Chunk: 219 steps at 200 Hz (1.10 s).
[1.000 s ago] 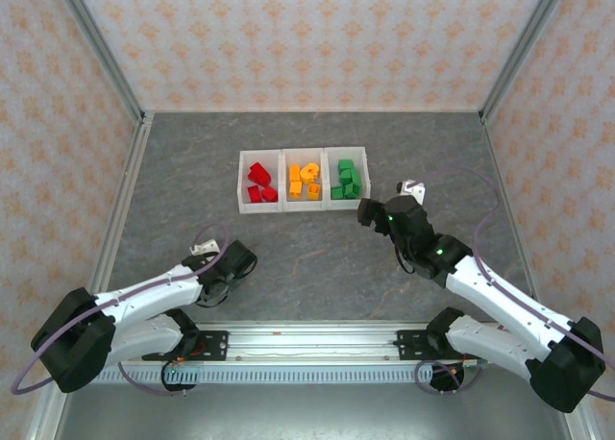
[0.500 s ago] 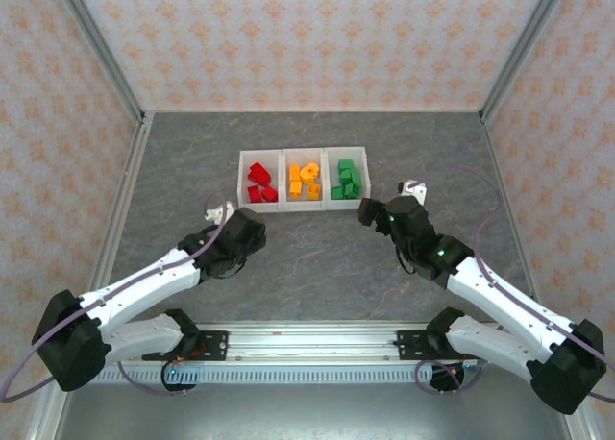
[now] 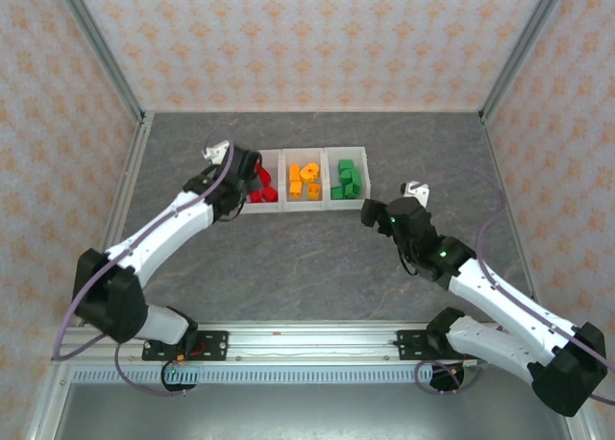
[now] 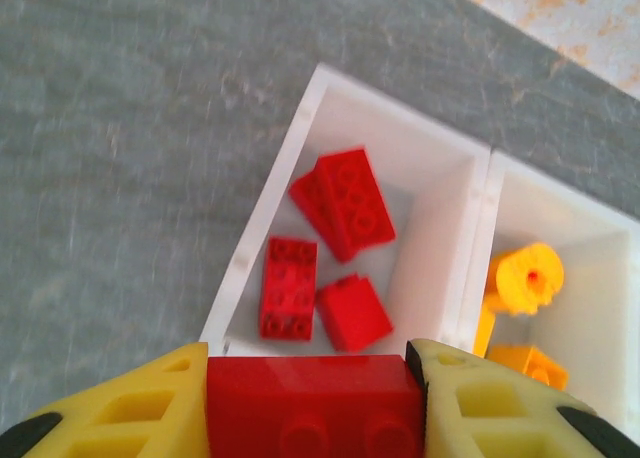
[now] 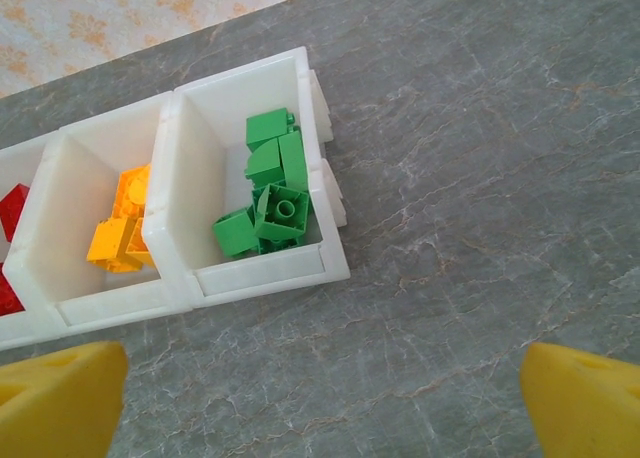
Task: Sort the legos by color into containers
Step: Place the lego in the container, then reset both arms
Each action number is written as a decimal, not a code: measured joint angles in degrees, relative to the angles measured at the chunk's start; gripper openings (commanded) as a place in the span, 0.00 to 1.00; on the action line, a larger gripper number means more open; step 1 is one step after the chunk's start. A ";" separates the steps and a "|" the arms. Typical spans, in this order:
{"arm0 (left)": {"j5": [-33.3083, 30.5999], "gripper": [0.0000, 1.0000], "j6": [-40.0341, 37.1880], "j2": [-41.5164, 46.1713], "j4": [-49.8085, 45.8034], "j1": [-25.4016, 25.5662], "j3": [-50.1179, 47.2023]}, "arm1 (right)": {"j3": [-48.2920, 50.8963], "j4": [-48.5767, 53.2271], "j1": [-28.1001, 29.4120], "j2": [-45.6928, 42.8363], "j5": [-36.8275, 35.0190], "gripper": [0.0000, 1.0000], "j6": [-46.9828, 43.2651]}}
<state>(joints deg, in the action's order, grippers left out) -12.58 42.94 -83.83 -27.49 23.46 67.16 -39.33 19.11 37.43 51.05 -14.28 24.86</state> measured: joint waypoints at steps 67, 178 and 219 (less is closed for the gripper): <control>3.76 0.05 -6.08 -15.39 -0.33 -2.14 9.64 | 0.00 2.58 0.00 -2.95 -2.51 1.00 -0.24; 4.92 0.75 -7.04 -12.28 -0.55 -2.14 9.99 | -0.11 3.67 0.00 -2.78 -2.62 1.00 -1.05; 3.41 0.90 -7.37 -3.56 -0.04 -2.14 8.37 | -0.22 4.09 0.00 -2.56 -2.58 1.00 -1.03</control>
<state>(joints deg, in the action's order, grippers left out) -9.17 35.57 -87.39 -27.53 21.32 75.53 -39.55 23.20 37.43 48.49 -16.86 23.83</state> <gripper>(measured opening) 0.864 0.999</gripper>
